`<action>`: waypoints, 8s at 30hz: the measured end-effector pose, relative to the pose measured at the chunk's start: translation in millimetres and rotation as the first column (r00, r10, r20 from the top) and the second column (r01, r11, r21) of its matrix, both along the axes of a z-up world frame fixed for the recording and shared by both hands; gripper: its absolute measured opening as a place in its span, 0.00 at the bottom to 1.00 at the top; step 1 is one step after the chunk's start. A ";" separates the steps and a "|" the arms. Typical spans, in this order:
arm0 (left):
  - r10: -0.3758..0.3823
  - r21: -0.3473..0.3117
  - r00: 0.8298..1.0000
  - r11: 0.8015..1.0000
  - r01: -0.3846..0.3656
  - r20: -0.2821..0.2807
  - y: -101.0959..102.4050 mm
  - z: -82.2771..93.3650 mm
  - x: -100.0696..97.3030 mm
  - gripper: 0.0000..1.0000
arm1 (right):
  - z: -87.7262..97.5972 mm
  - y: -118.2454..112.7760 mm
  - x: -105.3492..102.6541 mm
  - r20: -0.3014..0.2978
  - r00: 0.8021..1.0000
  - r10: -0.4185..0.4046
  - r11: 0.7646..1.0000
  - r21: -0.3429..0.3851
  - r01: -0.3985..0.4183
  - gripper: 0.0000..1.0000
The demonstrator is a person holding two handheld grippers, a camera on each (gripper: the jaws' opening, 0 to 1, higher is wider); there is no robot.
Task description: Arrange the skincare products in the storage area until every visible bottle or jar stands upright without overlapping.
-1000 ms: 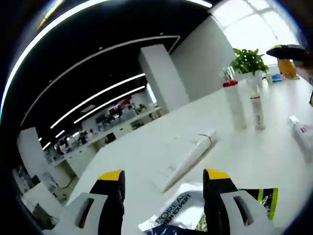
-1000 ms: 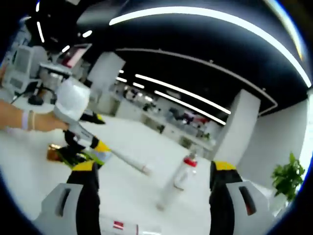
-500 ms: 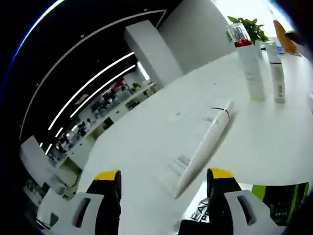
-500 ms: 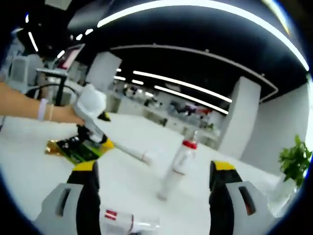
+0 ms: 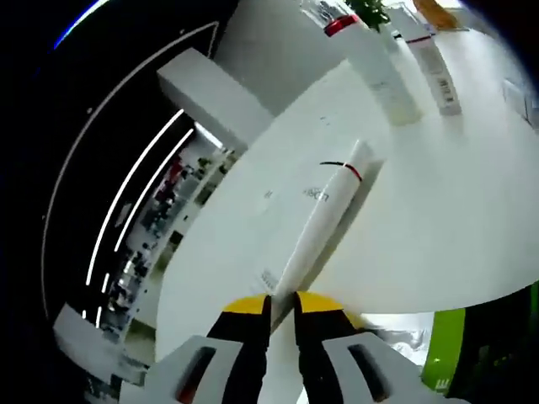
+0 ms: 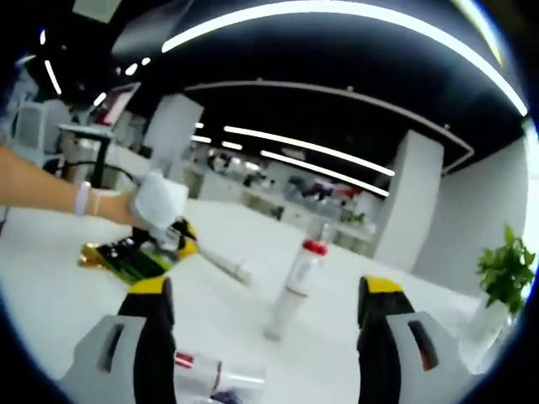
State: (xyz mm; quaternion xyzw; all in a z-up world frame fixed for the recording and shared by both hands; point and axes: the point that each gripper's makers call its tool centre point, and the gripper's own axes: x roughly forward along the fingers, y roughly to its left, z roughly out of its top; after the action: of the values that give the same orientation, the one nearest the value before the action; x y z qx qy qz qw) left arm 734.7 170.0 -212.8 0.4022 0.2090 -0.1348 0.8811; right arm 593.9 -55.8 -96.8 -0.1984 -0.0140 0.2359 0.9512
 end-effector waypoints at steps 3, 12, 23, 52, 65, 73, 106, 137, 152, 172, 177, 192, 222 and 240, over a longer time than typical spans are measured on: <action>0.007 -0.087 1.000 0.996 -0.009 -0.025 -8.7 -2.6 2.6 0.00 | -2.1 1.7 -0.2 -0.011 1.000 0.008 1.000 0.008 -0.008 0.87; -0.005 -0.160 0.998 0.987 -0.006 -0.066 -5.3 12.2 0.8 0.00 | 1.2 8.6 -3.2 -0.001 1.000 0.029 1.000 -0.003 -0.029 0.86; -0.023 -0.450 1.000 0.893 0.021 -0.001 -23.1 51.8 8.4 0.35 | -5.2 9.9 -3.6 -0.021 0.999 0.044 0.999 0.021 -0.043 0.86; -0.114 -0.635 0.993 0.768 0.086 -0.004 21.1 61.2 -85.5 1.00 | -18.0 130.5 64.3 -0.230 0.960 0.161 0.947 -0.236 -0.216 0.96; -0.069 -0.764 0.989 0.628 0.147 0.133 45.4 87.3 -113.8 1.00 | -71.6 147.2 121.6 -0.422 0.902 0.090 0.979 -0.130 -0.159 0.93; -0.009 -0.839 0.986 0.524 0.146 0.166 66.1 103.7 -110.5 1.00 | -94.0 145.2 145.0 -0.469 0.881 0.069 0.988 -0.092 -0.126 0.91; -0.003 -0.869 0.993 0.483 0.107 0.120 60.6 88.7 -118.0 1.00 | -117.6 119.7 139.0 -0.585 0.810 -0.031 0.998 -0.058 -0.003 0.47; -0.191 -0.954 0.981 0.299 0.040 -0.019 -30.7 83.2 -101.8 0.94 | -23.4 117.7 110.3 -0.498 0.865 0.068 0.998 0.026 -0.063 0.27; -0.162 -0.546 0.967 0.801 0.246 0.197 -79.4 66.9 -76.6 0.89 | 4.5 125.9 88.3 -0.471 0.881 0.048 0.996 -0.042 -0.077 0.27; -0.190 -0.232 0.964 0.945 0.231 0.187 -76.4 34.1 -47.4 0.17 | 0.0 122.0 49.4 -0.517 0.853 0.072 0.994 -0.032 -0.103 0.27; -0.248 -0.001 0.944 0.967 0.254 0.216 -68.4 42.9 -48.1 0.13 | -2.7 119.1 43.4 -0.519 0.849 0.100 0.992 -0.012 -0.125 0.28; -0.316 0.423 0.892 0.892 0.163 0.323 -30.7 83.7 -47.3 0.11 | 26.5 129.5 29.6 -0.362 0.897 0.251 0.967 0.058 -0.247 0.38; -0.709 0.860 0.563 0.510 -0.007 0.426 -54.5 165.2 -112.7 0.11 | 42.9 155.0 4.7 -0.350 0.569 0.744 0.632 0.646 -0.428 0.39; -0.799 0.887 0.419 0.459 -0.039 0.432 -79.1 188.4 -146.8 0.13 | 56.2 165.3 -17.3 -0.330 0.349 0.877 0.453 0.810 -0.372 0.23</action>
State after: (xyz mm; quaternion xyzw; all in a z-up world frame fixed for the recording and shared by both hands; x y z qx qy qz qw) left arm 587.9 90.9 -24.5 0.7996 -0.3106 -0.0488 0.5116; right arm 576.6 109.5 -40.6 0.2538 0.2064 0.6447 0.6909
